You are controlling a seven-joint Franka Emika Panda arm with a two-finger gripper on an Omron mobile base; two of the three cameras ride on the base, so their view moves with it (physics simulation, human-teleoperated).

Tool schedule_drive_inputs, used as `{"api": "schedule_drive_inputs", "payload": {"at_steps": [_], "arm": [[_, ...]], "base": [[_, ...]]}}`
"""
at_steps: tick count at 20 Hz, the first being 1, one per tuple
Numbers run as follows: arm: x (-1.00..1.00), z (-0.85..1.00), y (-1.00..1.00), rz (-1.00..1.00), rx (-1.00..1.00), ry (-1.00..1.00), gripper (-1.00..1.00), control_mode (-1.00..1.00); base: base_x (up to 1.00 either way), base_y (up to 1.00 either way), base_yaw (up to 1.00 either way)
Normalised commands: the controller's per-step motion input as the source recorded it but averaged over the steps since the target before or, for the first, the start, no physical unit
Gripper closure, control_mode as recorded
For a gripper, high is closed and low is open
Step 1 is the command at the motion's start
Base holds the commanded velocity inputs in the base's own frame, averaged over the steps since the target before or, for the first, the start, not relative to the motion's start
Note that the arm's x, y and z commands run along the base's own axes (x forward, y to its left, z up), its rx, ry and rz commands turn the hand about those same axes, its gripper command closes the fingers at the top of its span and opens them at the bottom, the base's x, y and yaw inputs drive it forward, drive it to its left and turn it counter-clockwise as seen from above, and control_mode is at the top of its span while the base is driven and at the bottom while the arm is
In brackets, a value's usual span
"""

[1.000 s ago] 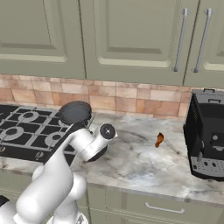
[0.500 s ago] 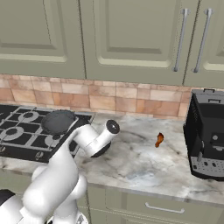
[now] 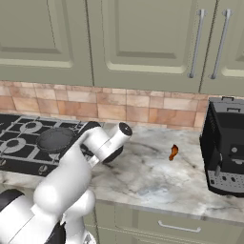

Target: Place both pans onto different burners. Then place the squash and the chicken drumstick on different pans.

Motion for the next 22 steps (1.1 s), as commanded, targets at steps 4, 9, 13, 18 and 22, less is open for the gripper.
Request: {"api": "schedule_drive_inputs", "payload": {"at_steps": [4,9,13,18,22], "arm": [[0.14,-0.04,0.0,0.0,0.0,0.01,1.0,-1.0],[0.07,-0.22,-0.04,0.0,0.0,0.0,1.0,-1.0],[0.09,-0.36,0.0,0.0,0.0,0.0,1.0,-1.0],[0.08,-0.25,0.0,0.0,0.0,0.0,1.0,-1.0],[0.01,-0.11,0.0,0.0,0.0,0.0,1.0,-1.0]], "base": [[0.0,0.0,0.0],[0.0,0.0,0.0],[0.0,0.0,0.0],[0.0,0.0,0.0],[0.0,0.0,0.0]]}}
